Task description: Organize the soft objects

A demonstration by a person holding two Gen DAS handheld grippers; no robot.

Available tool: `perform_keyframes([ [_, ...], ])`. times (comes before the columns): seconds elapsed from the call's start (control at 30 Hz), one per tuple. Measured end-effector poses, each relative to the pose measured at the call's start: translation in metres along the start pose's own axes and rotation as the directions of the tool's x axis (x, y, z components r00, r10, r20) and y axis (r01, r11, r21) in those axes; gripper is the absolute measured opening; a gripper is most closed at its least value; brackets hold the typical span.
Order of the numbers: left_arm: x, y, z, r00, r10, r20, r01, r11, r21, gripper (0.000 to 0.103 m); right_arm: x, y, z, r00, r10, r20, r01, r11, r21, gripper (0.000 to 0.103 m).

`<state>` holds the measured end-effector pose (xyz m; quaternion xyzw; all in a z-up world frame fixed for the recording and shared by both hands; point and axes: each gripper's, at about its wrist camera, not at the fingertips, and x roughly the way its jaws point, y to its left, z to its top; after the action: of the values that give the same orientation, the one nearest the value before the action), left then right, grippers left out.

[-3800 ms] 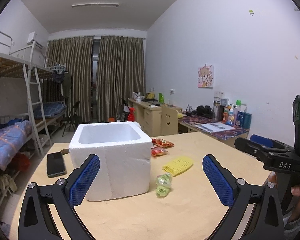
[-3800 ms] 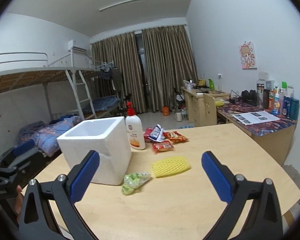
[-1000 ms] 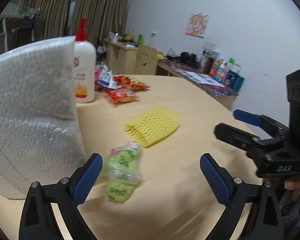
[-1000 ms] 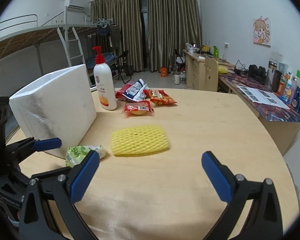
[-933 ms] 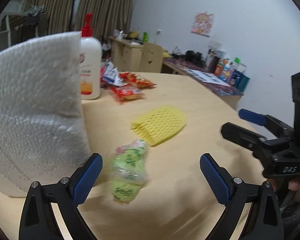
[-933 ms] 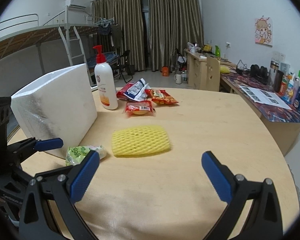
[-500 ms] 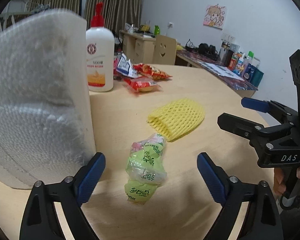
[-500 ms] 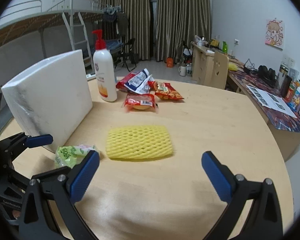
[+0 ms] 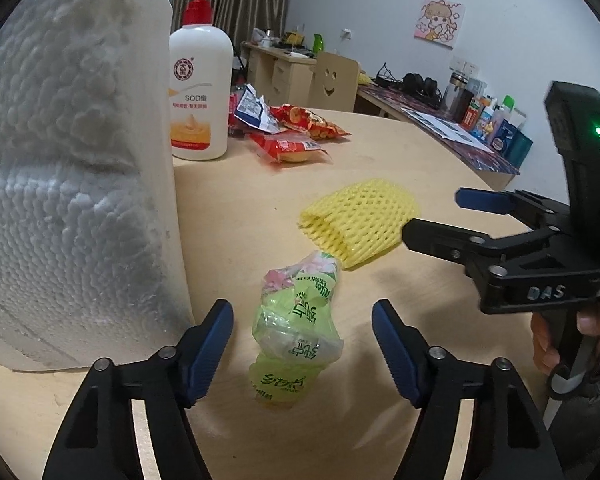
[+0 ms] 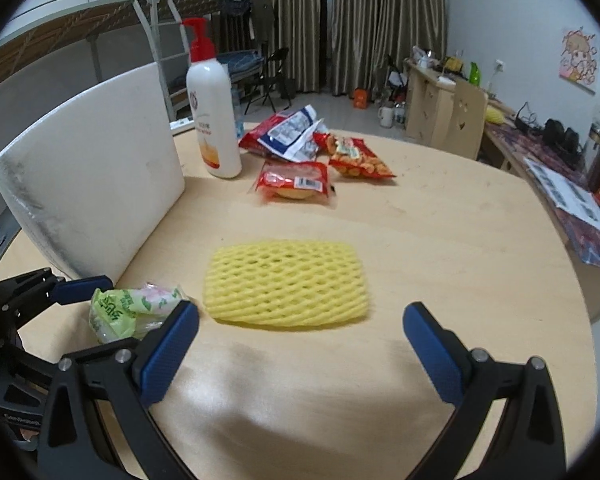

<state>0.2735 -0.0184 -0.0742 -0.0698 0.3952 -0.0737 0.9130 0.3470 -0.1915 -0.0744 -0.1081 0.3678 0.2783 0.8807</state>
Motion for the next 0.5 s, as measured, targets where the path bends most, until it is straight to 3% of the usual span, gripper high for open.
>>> perform_keyframes([
  [0.27,0.006,0.000,-0.002,0.999,0.012,-0.041,-0.012,1.000,0.008,0.047,0.022,0.004,0.004,0.997,0.007,-0.070,-0.008,1.000,-0.017,0.103],
  [0.5,0.009,-0.001,-0.005,0.998,-0.003,-0.065,0.004,1.000,0.019,0.037,0.032,0.006,0.009,0.997,-0.003,-0.083,0.001,1.000,-0.031,0.103],
])
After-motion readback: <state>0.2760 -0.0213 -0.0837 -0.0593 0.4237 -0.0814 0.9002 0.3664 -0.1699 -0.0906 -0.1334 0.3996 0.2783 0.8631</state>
